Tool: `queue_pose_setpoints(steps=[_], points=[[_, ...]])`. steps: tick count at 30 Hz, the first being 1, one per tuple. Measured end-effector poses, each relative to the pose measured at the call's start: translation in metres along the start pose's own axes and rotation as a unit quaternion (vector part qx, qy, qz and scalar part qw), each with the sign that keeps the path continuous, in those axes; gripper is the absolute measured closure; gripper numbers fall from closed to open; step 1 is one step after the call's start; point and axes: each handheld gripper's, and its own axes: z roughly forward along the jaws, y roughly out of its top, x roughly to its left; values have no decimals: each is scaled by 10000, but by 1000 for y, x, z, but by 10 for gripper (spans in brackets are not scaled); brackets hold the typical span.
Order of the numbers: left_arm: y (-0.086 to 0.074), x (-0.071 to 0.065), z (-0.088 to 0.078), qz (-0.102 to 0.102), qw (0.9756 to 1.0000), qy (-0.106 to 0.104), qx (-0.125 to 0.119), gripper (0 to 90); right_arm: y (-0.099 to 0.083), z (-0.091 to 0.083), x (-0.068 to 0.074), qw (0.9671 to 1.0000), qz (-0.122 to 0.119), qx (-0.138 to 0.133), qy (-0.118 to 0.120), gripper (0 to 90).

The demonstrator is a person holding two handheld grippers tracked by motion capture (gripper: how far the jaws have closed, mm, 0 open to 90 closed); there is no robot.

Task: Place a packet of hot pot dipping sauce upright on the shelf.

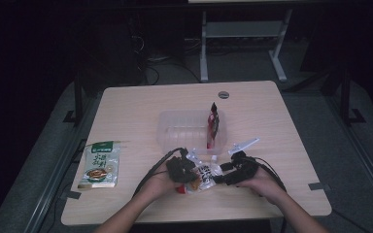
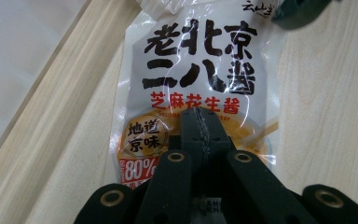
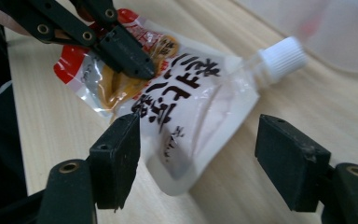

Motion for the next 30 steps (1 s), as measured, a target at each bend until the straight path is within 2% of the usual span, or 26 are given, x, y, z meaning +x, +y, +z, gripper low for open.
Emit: queue_pose_setpoints(steps=[3,8,13,15,19,23,28,30], points=[[0,0,0,-6,10000,-3,-4,900,1,6,2,9998,46,104,131,322],[-1,1,0,-46,10000,-27,-25,900,4,11,3,9996,115,153,190,456],[-1,1,0,-82,10000,-45,-34,900,7,14,-4,9982,315,216,466,613],[-1,1,0,-78,10000,-41,-35,900,7,16,-4,9978,286,247,538,660],[-2,1,0,-104,9999,-45,-50,900,8,18,-3,9980,195,293,523,741],[-3,1,0,-156,9998,-66,-102,900,10,17,2,9981,-157,289,511,803],[-5,3,-3,-225,9995,-157,-171,900,12,14,6,9978,-396,250,478,866],[-5,3,-4,-222,9994,-168,-204,900,12,14,7,9974,-439,197,543,883]])
